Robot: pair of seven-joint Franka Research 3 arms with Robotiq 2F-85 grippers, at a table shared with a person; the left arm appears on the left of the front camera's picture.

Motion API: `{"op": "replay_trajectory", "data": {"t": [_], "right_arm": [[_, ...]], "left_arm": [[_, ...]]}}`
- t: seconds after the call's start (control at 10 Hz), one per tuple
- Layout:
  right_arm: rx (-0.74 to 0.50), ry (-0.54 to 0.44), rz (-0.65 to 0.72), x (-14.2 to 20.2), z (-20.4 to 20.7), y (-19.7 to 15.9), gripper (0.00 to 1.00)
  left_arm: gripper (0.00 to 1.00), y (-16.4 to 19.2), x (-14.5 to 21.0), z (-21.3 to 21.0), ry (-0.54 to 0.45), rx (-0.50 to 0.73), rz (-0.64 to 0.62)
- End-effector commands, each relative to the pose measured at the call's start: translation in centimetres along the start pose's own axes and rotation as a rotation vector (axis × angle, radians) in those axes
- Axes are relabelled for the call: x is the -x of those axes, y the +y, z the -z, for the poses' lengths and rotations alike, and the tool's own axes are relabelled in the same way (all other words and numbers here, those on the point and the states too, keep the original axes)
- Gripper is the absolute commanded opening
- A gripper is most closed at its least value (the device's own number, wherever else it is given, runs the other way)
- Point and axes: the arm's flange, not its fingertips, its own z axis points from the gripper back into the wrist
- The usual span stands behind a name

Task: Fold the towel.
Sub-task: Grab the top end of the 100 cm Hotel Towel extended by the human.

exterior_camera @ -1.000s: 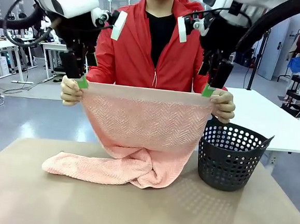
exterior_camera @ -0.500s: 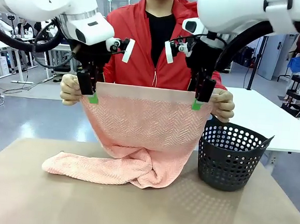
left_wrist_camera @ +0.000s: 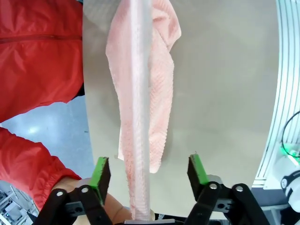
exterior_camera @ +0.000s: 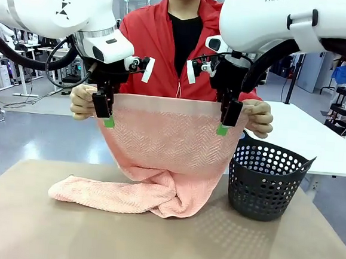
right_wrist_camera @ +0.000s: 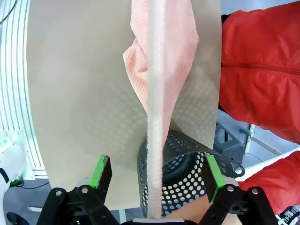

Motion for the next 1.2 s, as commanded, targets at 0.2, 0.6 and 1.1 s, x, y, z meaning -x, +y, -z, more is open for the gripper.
{"op": "replay_trajectory", "data": {"t": [0.2,0.6,1.1], "right_arm": [[0.029,0.008,0.037,0.2,0.2,0.5,0.00],[0.033,0.012,0.047,0.3,0.1,0.4,0.00],[0.004,-0.010,0.044,1.0,0.6,-0.2,0.00]], "left_arm": [[0.00,0.1,0.0,0.3,-0.028,0.000,-0.040],[0.00,0.1,-0.2,0.0,-0.032,0.002,-0.027],[0.00,0.1,1.3,0.6,-0.057,0.020,-0.050]]}}
